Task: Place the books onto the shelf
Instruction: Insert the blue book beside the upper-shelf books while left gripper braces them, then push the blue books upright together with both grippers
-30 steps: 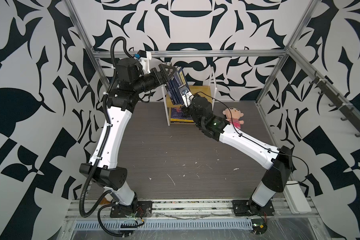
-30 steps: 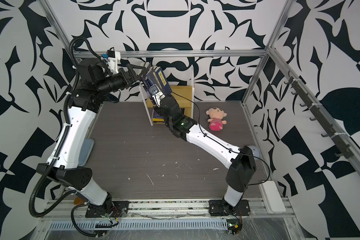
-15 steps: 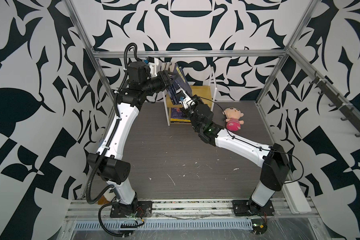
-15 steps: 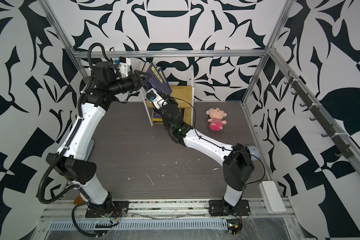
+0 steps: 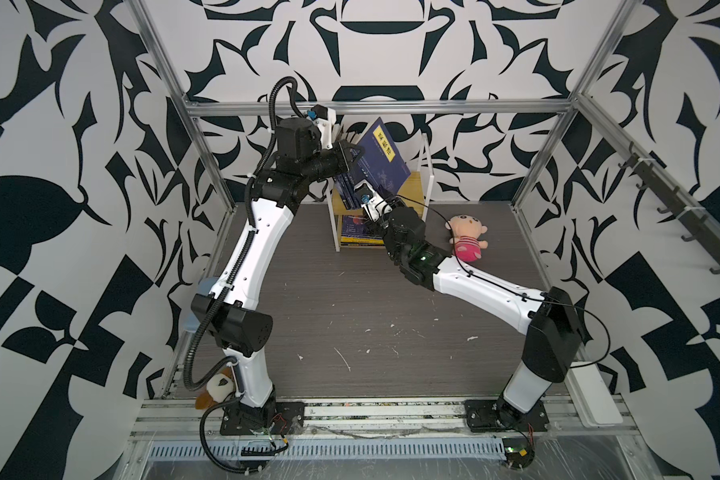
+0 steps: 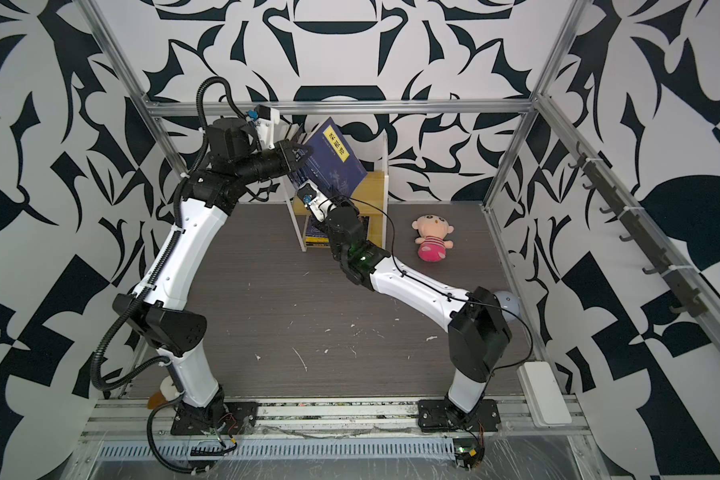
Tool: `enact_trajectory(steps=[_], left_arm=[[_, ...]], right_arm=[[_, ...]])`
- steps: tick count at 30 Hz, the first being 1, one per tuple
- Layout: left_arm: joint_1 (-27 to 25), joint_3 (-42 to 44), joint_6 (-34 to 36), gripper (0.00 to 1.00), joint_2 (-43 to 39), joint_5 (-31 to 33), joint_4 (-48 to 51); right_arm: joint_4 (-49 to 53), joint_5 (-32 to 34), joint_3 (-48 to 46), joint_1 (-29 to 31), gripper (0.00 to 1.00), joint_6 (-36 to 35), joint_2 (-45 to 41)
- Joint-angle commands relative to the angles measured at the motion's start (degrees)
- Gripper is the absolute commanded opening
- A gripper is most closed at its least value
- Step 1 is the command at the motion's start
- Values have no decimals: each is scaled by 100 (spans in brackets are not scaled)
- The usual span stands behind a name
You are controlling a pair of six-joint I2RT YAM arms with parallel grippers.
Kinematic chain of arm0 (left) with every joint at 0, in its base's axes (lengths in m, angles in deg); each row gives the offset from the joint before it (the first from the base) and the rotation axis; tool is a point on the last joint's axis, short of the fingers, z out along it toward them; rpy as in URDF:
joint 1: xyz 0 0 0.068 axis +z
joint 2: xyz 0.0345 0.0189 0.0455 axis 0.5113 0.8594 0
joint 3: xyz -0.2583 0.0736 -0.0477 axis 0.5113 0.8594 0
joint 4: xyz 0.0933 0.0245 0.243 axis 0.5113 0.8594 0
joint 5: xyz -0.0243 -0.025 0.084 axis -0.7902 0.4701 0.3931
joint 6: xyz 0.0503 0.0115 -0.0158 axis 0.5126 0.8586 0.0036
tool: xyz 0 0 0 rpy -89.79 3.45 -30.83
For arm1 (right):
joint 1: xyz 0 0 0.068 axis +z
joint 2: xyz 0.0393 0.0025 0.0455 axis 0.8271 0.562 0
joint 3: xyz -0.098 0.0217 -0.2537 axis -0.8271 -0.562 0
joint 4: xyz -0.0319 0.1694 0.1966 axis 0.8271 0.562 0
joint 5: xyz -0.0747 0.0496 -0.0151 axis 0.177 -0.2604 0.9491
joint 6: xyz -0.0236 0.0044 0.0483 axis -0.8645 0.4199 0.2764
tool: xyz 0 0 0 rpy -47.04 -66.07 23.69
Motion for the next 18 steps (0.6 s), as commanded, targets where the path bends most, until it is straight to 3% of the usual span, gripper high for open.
enact_trajectory(steps=[1, 5, 11, 13, 18], left_arm=[[-65, -359, 724, 0, 147, 605, -60], [-61, -296, 1114, 0, 261, 1130, -330], [-84, 40, 1181, 0, 264, 1403, -805], [-122, 104, 1313, 0, 280, 1533, -814], [-162, 498, 1446, 0, 245, 1748, -1113]], right_arm=[[1341, -475, 53, -28, 46, 1218, -665], [2291, -527, 98, -69, 37, 1652, -1046], [3045, 111, 776, -361, 0, 2389, -1023], [3105, 98, 1088, -560, 0, 2757, -837], [3490, 303, 2511, -670, 0, 2831, 378]])
